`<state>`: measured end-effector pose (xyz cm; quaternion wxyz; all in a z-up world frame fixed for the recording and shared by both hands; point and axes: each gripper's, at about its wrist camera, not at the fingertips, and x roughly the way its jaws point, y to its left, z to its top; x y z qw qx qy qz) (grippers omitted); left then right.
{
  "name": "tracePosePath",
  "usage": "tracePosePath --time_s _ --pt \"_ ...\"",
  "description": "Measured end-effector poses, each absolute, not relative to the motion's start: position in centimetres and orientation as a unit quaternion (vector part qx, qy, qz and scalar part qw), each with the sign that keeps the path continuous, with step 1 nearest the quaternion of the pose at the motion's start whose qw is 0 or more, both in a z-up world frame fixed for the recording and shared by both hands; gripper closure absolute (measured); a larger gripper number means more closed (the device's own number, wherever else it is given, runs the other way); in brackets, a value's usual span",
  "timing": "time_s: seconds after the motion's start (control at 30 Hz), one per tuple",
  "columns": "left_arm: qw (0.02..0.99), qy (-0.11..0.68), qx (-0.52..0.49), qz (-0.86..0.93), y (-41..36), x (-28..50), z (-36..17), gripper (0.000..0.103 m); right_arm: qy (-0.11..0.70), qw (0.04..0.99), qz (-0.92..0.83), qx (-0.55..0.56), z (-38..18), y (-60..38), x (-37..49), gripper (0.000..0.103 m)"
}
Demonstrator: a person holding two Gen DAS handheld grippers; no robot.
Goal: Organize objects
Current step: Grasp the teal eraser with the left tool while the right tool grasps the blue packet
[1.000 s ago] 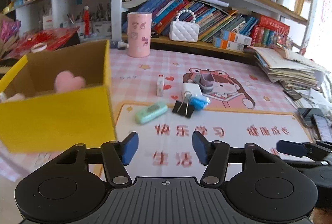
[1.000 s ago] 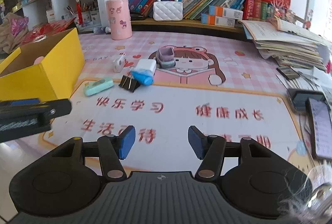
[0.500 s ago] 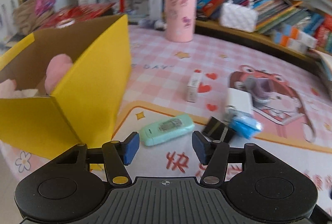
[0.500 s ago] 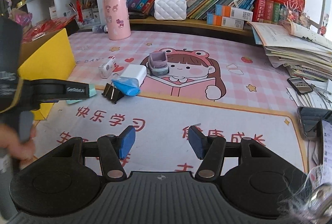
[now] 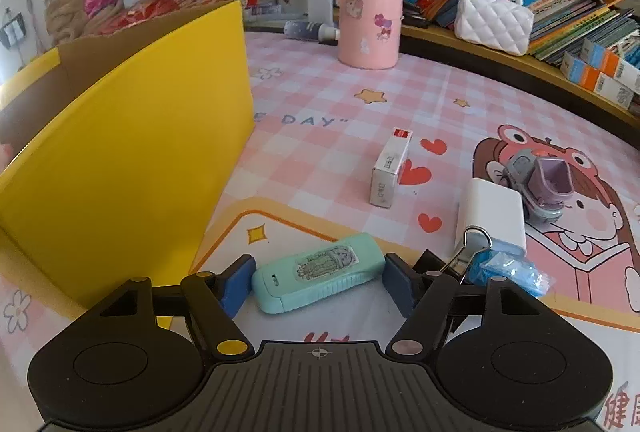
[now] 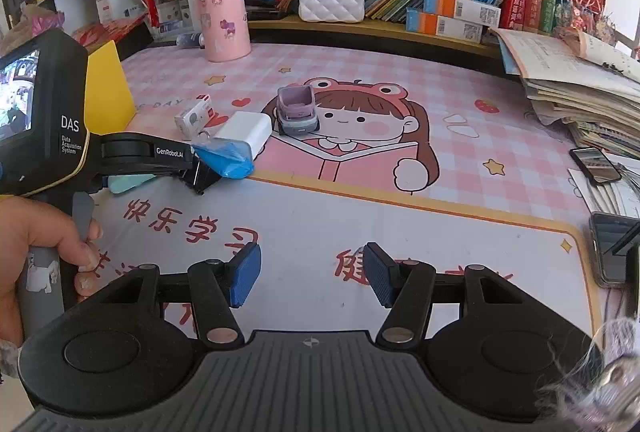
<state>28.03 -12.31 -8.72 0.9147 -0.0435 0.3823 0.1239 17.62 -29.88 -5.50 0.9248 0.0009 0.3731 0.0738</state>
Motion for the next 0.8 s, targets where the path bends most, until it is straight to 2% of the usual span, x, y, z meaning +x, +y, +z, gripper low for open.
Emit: tracePosePath --time_s 0.37,0.53,0.7,0.77,0.8 --pt "0.925 0.376 -0.027 0.035 -11.2 23.2 -5.2 0.034 0.35 0.928 0.128 -0.002 -5.9 -26.9 22.4 0.049" --pt "0.921 0.387 -0.023 0.045 -9.4 21.3 -4.5 0.034 0.335 0.926 0.167 -0.048 -6.2 -24.6 25.0 0.051" --pt "0.916 0.397 -0.024 0.05 -8.1 19.6 -4.5 0.034 0.341 0.915 0.198 -0.08 -6.8 -23.2 26.9 0.062" --pt "0.915 0.398 -0.027 0.049 -7.8 19.1 -4.5 0.034 0.342 0.913 0.206 -0.082 -7.0 -23.0 27.1 0.072" --pt "0.916 0.397 -0.027 0.049 -7.5 18.8 -4.5 0.034 0.34 0.914 0.207 -0.084 -6.9 -22.9 27.1 0.073"
